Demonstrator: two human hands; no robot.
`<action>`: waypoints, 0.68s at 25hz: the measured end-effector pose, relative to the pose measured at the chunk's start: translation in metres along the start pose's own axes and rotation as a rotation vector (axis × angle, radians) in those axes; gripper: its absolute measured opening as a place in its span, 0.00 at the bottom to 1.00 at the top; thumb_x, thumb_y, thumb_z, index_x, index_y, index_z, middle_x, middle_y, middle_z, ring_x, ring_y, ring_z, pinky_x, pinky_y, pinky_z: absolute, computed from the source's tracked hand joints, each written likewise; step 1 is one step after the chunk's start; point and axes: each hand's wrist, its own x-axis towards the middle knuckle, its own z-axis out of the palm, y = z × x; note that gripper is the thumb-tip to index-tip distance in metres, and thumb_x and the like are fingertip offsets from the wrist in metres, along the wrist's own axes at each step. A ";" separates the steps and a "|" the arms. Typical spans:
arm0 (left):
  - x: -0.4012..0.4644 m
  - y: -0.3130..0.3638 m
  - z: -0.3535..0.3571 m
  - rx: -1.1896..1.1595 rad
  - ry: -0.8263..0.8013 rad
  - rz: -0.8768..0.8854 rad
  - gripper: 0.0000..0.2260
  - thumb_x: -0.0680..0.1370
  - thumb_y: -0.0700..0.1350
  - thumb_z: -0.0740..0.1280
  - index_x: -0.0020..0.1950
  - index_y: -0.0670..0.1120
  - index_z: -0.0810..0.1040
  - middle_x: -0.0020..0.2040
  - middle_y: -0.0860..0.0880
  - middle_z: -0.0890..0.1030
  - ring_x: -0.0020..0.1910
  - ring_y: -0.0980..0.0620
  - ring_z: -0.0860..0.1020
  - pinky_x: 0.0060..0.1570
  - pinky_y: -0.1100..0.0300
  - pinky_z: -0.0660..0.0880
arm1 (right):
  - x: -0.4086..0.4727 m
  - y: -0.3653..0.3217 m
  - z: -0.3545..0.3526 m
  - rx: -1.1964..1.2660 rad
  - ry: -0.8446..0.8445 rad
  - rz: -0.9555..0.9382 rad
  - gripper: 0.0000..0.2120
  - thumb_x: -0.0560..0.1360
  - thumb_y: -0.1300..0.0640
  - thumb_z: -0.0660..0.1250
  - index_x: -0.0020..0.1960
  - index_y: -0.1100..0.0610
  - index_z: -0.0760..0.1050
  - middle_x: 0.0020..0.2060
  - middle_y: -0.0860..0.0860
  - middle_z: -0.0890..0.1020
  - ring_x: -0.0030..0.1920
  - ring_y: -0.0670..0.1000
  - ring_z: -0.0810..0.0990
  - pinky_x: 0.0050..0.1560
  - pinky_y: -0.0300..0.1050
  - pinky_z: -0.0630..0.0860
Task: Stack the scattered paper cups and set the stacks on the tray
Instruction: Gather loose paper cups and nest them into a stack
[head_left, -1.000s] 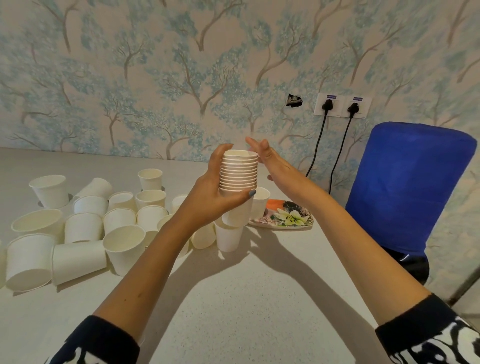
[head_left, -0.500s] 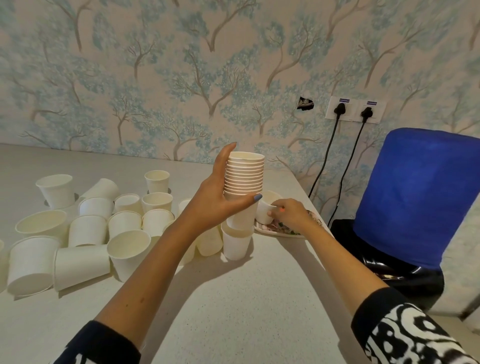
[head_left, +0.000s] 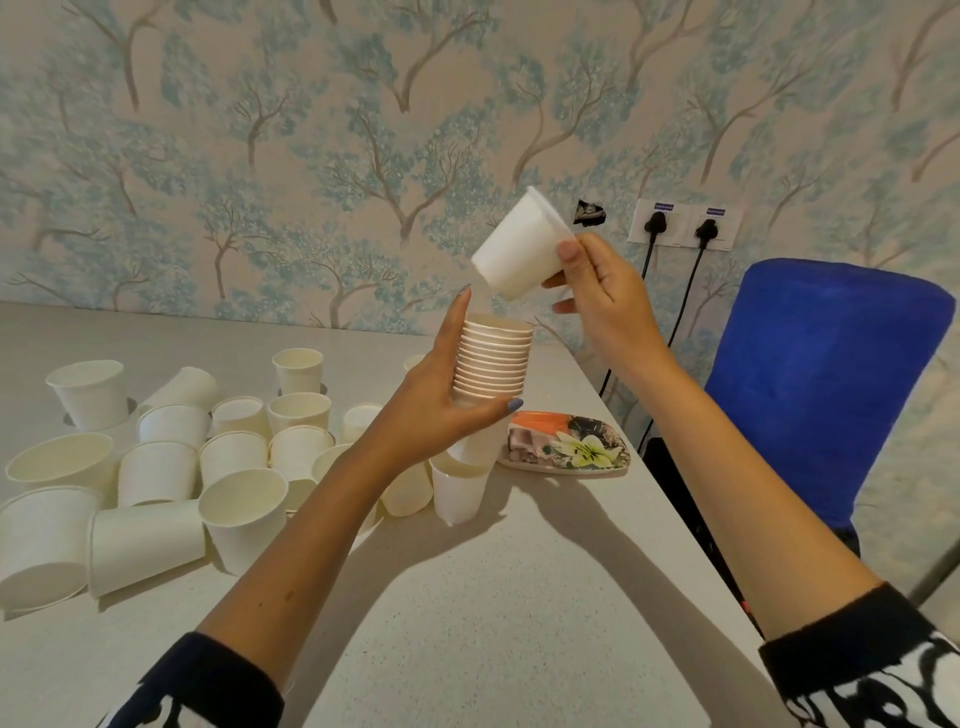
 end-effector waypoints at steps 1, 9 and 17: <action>0.000 0.001 0.001 -0.001 0.002 -0.001 0.49 0.65 0.66 0.72 0.71 0.71 0.37 0.63 0.62 0.69 0.51 0.68 0.75 0.45 0.71 0.70 | 0.001 -0.005 -0.001 -0.069 -0.074 -0.015 0.14 0.81 0.48 0.55 0.49 0.56 0.74 0.43 0.52 0.78 0.46 0.54 0.80 0.40 0.52 0.80; -0.004 0.003 0.011 -0.004 0.061 -0.026 0.46 0.66 0.63 0.73 0.68 0.64 0.40 0.59 0.53 0.75 0.50 0.56 0.80 0.53 0.57 0.77 | -0.003 -0.019 -0.007 -0.276 -0.217 -0.045 0.17 0.81 0.48 0.54 0.44 0.60 0.72 0.39 0.53 0.73 0.46 0.55 0.74 0.45 0.58 0.76; -0.004 0.017 0.008 -0.009 0.062 0.031 0.52 0.66 0.63 0.73 0.69 0.70 0.31 0.58 0.54 0.76 0.49 0.58 0.80 0.50 0.60 0.76 | -0.015 -0.024 0.001 -0.239 -0.443 0.072 0.30 0.71 0.32 0.46 0.54 0.52 0.71 0.50 0.48 0.73 0.53 0.44 0.70 0.51 0.39 0.67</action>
